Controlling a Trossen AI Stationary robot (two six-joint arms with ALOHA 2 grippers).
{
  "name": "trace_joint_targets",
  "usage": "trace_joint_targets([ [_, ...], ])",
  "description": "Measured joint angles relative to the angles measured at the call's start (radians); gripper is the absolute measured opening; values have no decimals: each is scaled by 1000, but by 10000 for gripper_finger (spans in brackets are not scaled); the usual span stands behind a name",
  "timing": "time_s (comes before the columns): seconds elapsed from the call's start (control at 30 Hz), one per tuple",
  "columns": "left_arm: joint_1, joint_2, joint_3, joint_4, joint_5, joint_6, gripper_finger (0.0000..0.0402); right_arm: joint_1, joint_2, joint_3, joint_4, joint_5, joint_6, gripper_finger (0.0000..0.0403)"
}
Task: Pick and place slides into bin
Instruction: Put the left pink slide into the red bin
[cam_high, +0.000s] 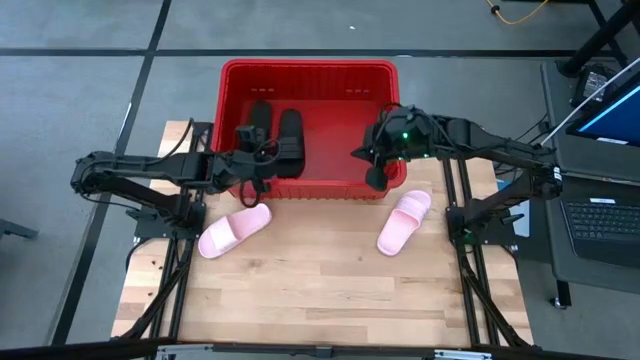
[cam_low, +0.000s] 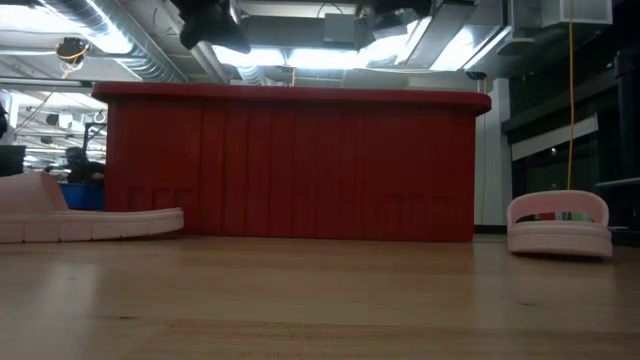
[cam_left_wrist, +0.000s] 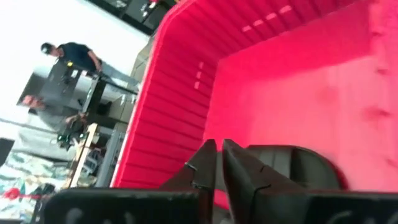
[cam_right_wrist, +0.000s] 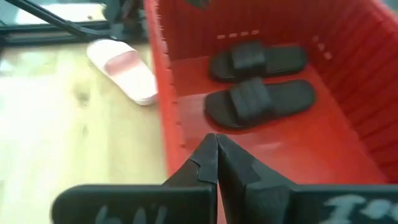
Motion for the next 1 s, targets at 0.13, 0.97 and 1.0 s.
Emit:
trace_joint_targets([
  [0.13, -38, -20, 0, -68, 31, -40, 4, 49, 2, 0, 3, 8, 56, 6],
  [0.97, -399, -2, -1, -278, -222, -915, 2, 104, 33, -72, 32, 74, -124, 6],
  [1.0, -414, 6, -1, -279, -222, -948, 2, 100, 33, -83, 35, 68, -133, 6],
])
